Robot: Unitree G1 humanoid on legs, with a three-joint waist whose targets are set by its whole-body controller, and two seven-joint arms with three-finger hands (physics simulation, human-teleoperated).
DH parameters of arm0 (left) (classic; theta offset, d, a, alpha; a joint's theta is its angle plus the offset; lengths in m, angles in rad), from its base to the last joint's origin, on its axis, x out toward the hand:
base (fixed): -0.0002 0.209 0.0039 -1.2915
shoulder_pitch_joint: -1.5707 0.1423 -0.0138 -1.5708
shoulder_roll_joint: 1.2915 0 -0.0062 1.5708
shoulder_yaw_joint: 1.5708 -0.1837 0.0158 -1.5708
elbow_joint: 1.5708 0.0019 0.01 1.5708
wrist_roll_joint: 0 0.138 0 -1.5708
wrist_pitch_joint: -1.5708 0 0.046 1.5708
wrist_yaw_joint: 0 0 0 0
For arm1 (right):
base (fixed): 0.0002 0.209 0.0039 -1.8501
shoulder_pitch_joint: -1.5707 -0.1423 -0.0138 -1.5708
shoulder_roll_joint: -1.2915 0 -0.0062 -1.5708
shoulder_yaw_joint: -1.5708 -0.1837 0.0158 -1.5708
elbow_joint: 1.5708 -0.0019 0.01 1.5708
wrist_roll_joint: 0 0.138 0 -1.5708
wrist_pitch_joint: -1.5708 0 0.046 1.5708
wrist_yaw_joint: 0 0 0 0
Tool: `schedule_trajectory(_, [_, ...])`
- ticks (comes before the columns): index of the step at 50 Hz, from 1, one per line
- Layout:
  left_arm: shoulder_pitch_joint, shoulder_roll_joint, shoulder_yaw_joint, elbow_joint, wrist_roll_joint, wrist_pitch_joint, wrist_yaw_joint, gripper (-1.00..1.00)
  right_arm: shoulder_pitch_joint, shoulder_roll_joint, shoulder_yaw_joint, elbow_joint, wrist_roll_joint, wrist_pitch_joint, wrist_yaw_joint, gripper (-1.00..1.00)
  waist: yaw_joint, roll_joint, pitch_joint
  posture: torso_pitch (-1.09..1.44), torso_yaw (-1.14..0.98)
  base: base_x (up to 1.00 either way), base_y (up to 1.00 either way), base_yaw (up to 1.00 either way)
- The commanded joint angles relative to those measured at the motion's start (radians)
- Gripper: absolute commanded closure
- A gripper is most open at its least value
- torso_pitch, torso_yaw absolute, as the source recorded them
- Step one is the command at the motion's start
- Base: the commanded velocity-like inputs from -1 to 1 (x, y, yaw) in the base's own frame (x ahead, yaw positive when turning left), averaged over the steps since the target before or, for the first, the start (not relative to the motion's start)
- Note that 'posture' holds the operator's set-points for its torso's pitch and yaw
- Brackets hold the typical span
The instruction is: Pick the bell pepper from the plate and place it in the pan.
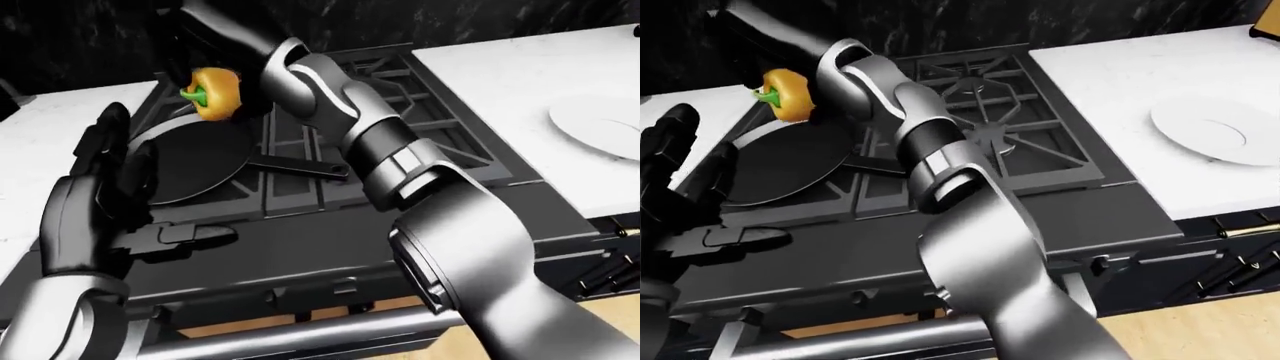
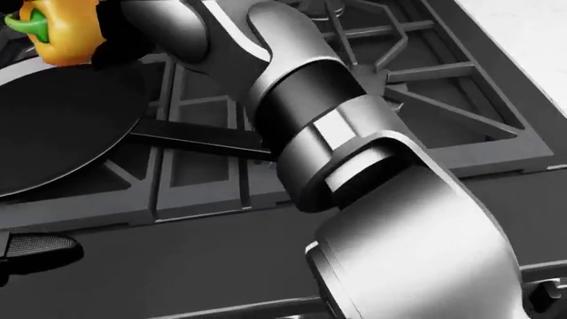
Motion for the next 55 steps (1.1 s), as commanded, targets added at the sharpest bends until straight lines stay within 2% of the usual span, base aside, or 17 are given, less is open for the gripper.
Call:
schedule_trajectory(1, [-0.020, 0.011, 0.016, -0.018, -0.005, -0.027, -0.002, -1.00, -0.040, -0.002, -0.010, -0.031, -0.005, 0.006, -0.069, 1.00, -0.002, 0.008, -0.023, 0.00, 0.00, 0.00, 0.00, 0.00])
schedule_trajectory(8, [-0.021, 0.013, 0.029, -0.009, -0.014, -0.029, -0.006, -1.00, -0.005, 0.035, 0.008, -0.015, -0.079, 0.005, -0.200, 1.00, -0.002, 0.010, -0.025, 0.00, 0.00, 0.00, 0.00, 0.00])
schedule_trajectory(14, [-0.022, 0.018, 0.044, -0.006, -0.031, -0.026, -0.003, -1.00, 0.004, 0.055, 0.010, -0.014, -0.123, 0.005, -0.249, 1.00, -0.003, 0.012, -0.027, 0.00, 0.00, 0.00, 0.00, 0.00])
schedule_trajectory(38, [-0.001, 0.015, 0.034, -0.004, -0.033, -0.052, -0.003, -1.00, 0.089, 0.096, 0.021, -0.013, -0.219, 0.002, -0.241, 1.00, -0.002, 0.006, -0.030, 0.00, 0.00, 0.00, 0.00, 0.00])
schedule_trajectory(39, [-0.001, 0.015, 0.035, -0.004, -0.034, -0.051, -0.002, -1.00, 0.090, 0.096, 0.021, -0.013, -0.220, 0.002, -0.241, 0.90, -0.002, 0.006, -0.030, 0.00, 0.00, 0.00, 0.00, 0.00])
schedule_trajectory(40, [-0.001, 0.015, 0.033, -0.004, -0.033, -0.052, -0.002, -1.00, 0.090, 0.096, 0.019, -0.014, -0.219, 0.004, -0.242, 0.22, -0.002, 0.006, -0.029, 0.00, 0.00, 0.00, 0.00, 0.00])
schedule_trajectory(41, [0.002, 0.014, 0.031, -0.003, -0.030, -0.056, -0.003, -1.00, 0.091, 0.096, 0.019, -0.013, -0.220, 0.005, -0.243, -0.54, -0.001, 0.006, -0.029, 0.00, 0.00, 0.00, 0.00, 0.00])
schedule_trajectory(42, [0.005, 0.014, 0.028, -0.001, -0.026, -0.061, -0.006, -1.00, 0.091, 0.096, 0.017, -0.013, -0.220, 0.005, -0.244, -0.88, -0.001, 0.005, -0.029, 0.00, 0.00, 0.00, 0.00, 0.00])
schedule_trajectory(43, [0.005, 0.014, 0.028, -0.001, -0.025, -0.061, -0.006, -1.00, 0.092, 0.096, 0.016, -0.013, -0.219, 0.006, -0.243, -1.00, -0.001, 0.005, -0.029, 0.00, 0.00, 0.00, 0.00, 0.00])
schedule_trajectory(55, [0.009, 0.009, 0.029, -0.001, -0.017, -0.064, -0.014, -1.00, 0.100, 0.093, 0.012, -0.015, -0.217, 0.005, -0.246, -1.00, 0.005, 0.002, -0.028, 0.00, 0.00, 0.00, 0.00, 0.00])
